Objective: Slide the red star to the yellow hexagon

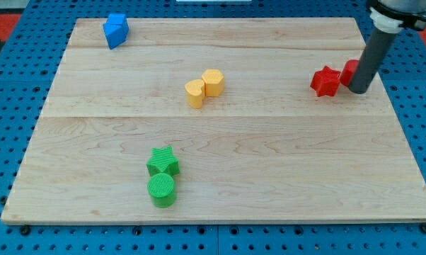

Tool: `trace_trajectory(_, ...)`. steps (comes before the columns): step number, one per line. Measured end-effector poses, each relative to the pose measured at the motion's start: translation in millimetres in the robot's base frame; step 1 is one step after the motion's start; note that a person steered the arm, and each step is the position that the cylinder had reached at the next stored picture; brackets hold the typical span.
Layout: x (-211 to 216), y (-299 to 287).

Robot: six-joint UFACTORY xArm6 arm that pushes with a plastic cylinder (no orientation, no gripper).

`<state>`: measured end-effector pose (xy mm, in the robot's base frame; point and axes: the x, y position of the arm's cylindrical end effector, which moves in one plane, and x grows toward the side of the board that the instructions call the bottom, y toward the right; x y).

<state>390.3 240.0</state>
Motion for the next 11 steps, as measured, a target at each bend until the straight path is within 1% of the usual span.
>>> trace_trajectory(1, 26.9, 28.5)
trace_trajectory(2, -19.0, 77.2)
trace_trajectory(3, -23.8, 30.1)
trace_trajectory(4, -8.2, 36.0)
trace_trajectory(5, -4.2, -2.3)
trace_trajectory(6, -45.2, -66.1)
trace_trajectory(7, -48.8, -157.2)
trace_trajectory(8, -51.3, -88.9)
trace_trajectory(9, -18.3, -112.7)
trace_trajectory(11, -38.5, -241.1)
